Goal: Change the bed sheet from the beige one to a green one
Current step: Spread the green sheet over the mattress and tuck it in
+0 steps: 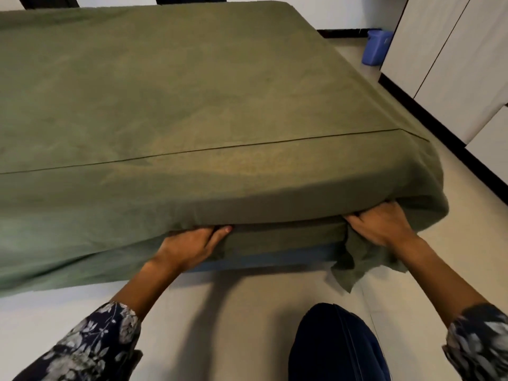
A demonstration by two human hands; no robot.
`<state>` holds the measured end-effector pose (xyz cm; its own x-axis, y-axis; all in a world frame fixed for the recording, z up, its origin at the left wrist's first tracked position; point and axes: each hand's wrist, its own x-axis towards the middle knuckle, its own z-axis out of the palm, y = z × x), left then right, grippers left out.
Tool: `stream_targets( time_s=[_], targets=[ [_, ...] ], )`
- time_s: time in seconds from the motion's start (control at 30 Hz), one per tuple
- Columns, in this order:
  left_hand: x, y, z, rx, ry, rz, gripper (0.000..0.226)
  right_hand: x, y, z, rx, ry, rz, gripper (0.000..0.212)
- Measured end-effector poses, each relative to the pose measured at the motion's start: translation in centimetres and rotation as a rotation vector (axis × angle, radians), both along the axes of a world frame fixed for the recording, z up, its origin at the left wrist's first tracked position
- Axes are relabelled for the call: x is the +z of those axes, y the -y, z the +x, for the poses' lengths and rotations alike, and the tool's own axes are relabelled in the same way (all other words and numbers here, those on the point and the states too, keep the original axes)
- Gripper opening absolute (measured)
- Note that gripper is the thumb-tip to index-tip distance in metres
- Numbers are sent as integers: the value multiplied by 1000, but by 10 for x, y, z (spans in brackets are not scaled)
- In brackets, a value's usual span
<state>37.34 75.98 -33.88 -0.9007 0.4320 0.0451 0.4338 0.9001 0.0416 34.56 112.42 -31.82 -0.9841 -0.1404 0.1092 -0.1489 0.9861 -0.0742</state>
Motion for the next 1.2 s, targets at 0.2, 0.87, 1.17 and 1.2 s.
stream_targets(
  time_s=[0.2,0.87,1.17,1.2],
  targets=[
    [1,39,-8,-184,301,-97,59,7,-30,-3,358,-31,218,80],
    [33,-121,23,-557,-648,-220,49,-49,-25,65,-760,-380,-1016,96],
    [27,-146,-17,-489,-833,-380,74,-24,-8,45,-752,-379,-1577,21],
    [26,-146,-18,-482,-846,-378,73,-16,0,42,-745,-400,-1665,22]
  ],
)
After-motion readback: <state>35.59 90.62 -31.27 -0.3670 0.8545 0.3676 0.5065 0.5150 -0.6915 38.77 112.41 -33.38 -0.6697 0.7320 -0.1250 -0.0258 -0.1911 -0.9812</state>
